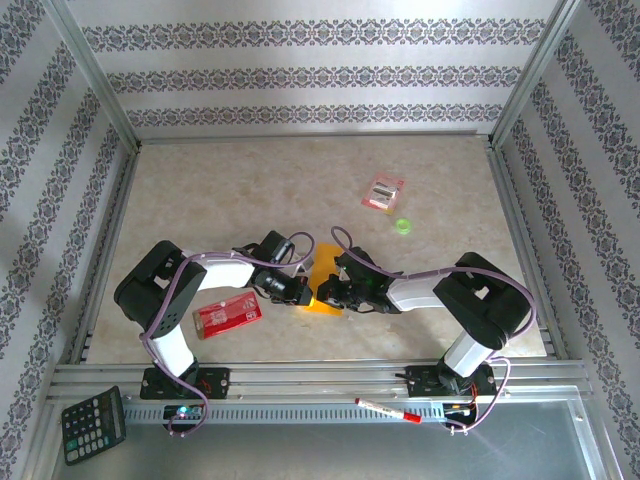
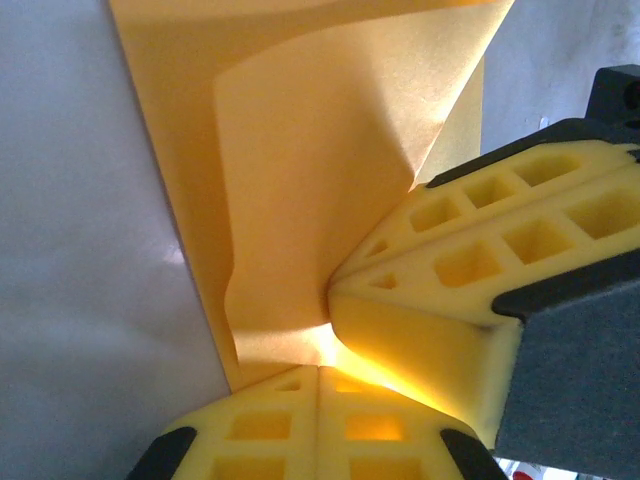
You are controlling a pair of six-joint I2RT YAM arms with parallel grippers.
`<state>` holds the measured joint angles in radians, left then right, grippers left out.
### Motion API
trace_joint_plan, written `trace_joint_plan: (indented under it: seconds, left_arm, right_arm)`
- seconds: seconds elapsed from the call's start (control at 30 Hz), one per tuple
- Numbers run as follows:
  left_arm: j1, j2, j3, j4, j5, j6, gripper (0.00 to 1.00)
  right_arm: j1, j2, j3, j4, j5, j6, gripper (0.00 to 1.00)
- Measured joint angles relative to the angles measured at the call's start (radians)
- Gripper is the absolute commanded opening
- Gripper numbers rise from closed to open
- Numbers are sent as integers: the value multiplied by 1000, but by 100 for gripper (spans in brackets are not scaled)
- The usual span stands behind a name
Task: Fold a paper plane with a square sheet of paper (pick it up from the middle)
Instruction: Fold the triangle a second time at the center of the table.
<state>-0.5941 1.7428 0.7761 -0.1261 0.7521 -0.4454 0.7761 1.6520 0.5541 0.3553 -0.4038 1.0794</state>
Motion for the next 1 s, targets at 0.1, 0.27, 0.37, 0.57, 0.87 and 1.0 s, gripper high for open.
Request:
trace_joint_plan:
  seconds: [0.1, 0.27, 0.37, 0.57, 0.87, 1.0]
  left_arm:
    - [0, 0, 0, 0, -1, 0, 0]
    - [0, 0, -2, 0, -3, -4, 0]
    - [0, 0, -2, 0, -4, -5, 0]
    - [0, 1, -2, 0, -4, -8, 0]
    - [0, 1, -2, 0, -4, -8, 0]
    - [0, 1, -2, 0, -4, -8, 0]
  right_arm:
    - [-4, 0, 3, -10, 3, 9, 0]
    - [-25, -4, 6, -32, -1, 19, 0]
    - [-56, -16, 6, -59, -4, 17, 0]
    - [-131, -35, 6, -109, -11, -14, 0]
    - [-224, -36, 10, -145, -63, -84, 0]
    - [-281, -41, 11, -167, -78, -117, 0]
